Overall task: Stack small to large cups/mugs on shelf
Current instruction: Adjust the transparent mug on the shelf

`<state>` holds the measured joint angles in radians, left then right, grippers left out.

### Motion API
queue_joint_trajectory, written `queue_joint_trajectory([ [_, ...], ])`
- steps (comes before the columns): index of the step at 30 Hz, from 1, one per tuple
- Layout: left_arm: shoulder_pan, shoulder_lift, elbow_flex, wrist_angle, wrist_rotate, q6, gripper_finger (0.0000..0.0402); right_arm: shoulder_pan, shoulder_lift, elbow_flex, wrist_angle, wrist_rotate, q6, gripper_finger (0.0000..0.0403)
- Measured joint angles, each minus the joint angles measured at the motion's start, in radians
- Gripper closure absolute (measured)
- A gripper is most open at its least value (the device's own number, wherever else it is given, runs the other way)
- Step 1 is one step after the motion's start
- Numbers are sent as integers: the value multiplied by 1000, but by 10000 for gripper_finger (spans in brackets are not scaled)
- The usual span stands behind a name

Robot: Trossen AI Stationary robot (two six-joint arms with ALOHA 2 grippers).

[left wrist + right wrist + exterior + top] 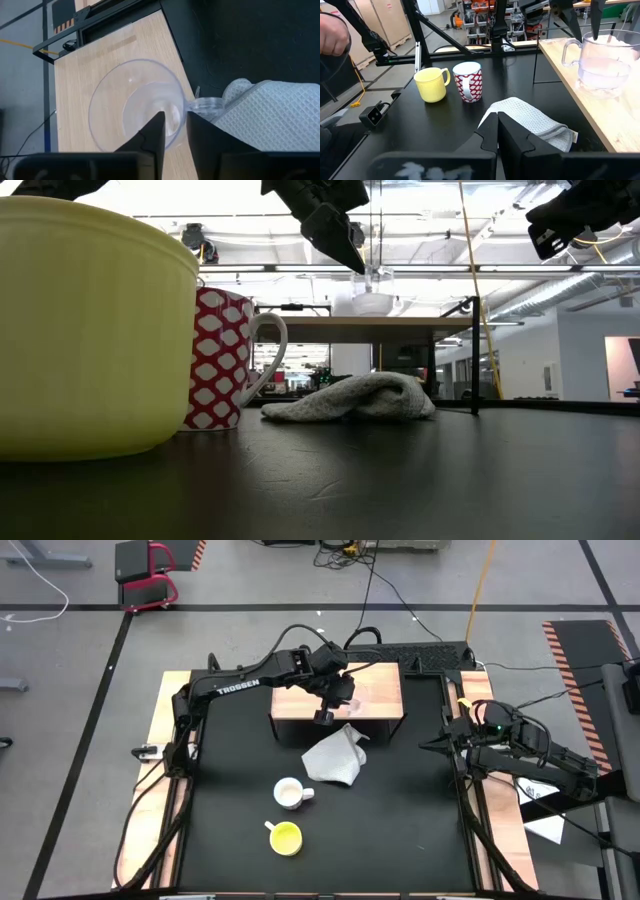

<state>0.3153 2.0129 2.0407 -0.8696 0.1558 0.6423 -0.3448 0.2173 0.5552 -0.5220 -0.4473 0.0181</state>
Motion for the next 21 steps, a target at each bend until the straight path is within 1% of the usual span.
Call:
queue_joint_trajectory([
  [4,0,0,0,0,0,-2,349,0,0,0,0,0,0,403],
  [9,0,-1,0,6,-8,-7,392,0,0,0,0,0,0,403],
  [21,9,-2,0,8,-23,-15,395,0,0,0,0,0,0,403],
])
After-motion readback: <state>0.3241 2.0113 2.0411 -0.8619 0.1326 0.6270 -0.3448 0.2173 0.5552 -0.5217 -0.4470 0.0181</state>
